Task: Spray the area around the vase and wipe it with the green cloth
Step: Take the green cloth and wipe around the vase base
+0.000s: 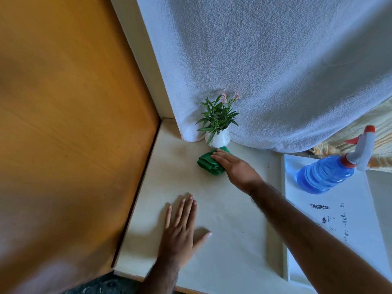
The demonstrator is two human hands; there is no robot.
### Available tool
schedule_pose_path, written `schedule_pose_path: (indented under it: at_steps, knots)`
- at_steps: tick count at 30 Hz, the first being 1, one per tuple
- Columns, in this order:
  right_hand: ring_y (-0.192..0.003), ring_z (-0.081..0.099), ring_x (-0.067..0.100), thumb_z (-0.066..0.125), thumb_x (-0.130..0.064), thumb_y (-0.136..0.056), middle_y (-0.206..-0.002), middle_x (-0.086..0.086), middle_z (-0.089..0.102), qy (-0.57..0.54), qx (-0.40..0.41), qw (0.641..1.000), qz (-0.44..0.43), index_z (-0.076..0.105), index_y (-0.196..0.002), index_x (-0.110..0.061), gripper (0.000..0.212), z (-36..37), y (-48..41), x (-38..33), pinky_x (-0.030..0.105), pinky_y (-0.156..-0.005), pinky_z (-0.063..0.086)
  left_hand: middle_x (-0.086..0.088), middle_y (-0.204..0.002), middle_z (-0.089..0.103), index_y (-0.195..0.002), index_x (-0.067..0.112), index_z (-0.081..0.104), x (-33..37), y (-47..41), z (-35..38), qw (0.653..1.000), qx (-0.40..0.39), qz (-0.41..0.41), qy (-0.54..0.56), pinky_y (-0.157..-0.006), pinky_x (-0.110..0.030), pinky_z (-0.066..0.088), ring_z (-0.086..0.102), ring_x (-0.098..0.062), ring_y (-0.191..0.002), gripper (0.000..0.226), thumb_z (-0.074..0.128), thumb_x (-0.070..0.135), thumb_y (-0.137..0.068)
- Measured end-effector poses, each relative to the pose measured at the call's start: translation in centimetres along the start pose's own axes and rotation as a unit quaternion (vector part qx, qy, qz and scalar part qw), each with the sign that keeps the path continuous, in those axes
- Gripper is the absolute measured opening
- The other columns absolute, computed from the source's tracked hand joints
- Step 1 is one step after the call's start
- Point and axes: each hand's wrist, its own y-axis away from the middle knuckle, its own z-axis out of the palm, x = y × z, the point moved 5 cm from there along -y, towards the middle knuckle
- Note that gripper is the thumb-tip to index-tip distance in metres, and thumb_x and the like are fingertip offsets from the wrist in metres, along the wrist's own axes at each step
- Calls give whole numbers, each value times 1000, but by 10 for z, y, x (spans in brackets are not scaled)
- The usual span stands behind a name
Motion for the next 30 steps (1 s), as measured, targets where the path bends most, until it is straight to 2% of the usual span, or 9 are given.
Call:
schedule_pose_path:
  at_steps: [7, 14, 16, 18, 20, 23, 25, 27, 30]
  knots:
    - [-144, 39, 31, 36, 5, -97, -150, 15, 50, 94, 120, 985, -81, 54, -143, -1, 49, -27, -3, -10, 40, -123, 22, -7, -172, 14, -162, 10, 14, 2, -1, -2, 1000, -1, -1, -3, -124, -59, 14, 11, -24, -158, 100, 36, 80, -93]
    - [-143, 37, 28, 32, -4, -95, -150, 15, 51, 77, 66, 995, -10, 54, -143, -4, 53, -13, -4, 7, 23, -124, 6, -8, -172, 13, -161, 10, 14, 1, -1, -2, 1000, -1, -1, -5, -124, -60, 16, 10, -24, -158, 100, 38, 80, -93]
    - [-144, 38, 28, 33, -4, -95, -151, 12, 50, 77, 57, 995, -2, 53, -144, -6, 52, -7, 0, 11, 22, -123, 7, -8, -172, 14, -161, 10, 15, 2, -1, -3, 1000, 1, -1, -6, -124, -60, 16, 10, -24, -158, 100, 38, 79, -93]
    - [-142, 41, 29, 46, 9, -90, -151, 12, 51, 88, 55, 995, -10, 54, -143, -6, 56, -3, 3, 13, 26, -121, 16, -8, -172, 15, -161, 10, 15, 2, -1, -5, 1000, 3, 0, -2, -124, -60, 17, 11, -24, -158, 100, 38, 79, -93]
    - [-138, 47, 33, 60, 23, -79, -147, 14, 54, 90, 55, 994, -16, 57, -140, -4, 67, -1, 8, 14, 39, -116, 29, -7, -172, 14, -162, 10, 14, 2, 0, -6, 1000, 2, 0, -1, -124, -59, 17, 11, -24, -158, 99, 36, 79, -93]
    - [-135, 51, 37, 63, 27, -76, -145, 16, 57, 84, 60, 994, -24, 59, -138, -2, 69, -8, 12, 11, 51, -109, 44, -7, -172, 13, -162, 11, 13, 2, 0, -6, 1000, -2, -1, 0, -124, -60, 16, 11, -24, -158, 100, 36, 80, -93]
    - [-137, 50, 33, 58, 23, -82, -146, 14, 56, 92, 77, 991, -51, 59, -139, -3, 62, -16, 9, 1, 43, -115, 38, -7, -172, 13, -162, 11, 12, 2, -1, -5, 1000, -7, -4, 0, -124, -60, 17, 10, -24, -158, 100, 35, 80, -93]
    - [-139, 47, 31, 44, 10, -95, -147, 14, 54, 104, 87, 986, -102, 57, -140, -2, 49, -22, 3, -14, 35, -121, 27, -7, -172, 12, -162, 11, 11, 2, -2, -5, 1000, -13, -9, -2, -123, -60, 19, 9, -24, -158, 101, 34, 81, -93]
    - [-137, 50, 33, 32, -2, -102, -143, 18, 57, 130, 83, 975, -160, 59, -137, 2, 45, -28, -11, -32, 42, -120, 30, -7, -173, 10, -162, 11, 11, 2, -1, -6, 1000, -17, -11, -1, -123, -61, 21, 8, -23, -159, 100, 35, 80, -93]
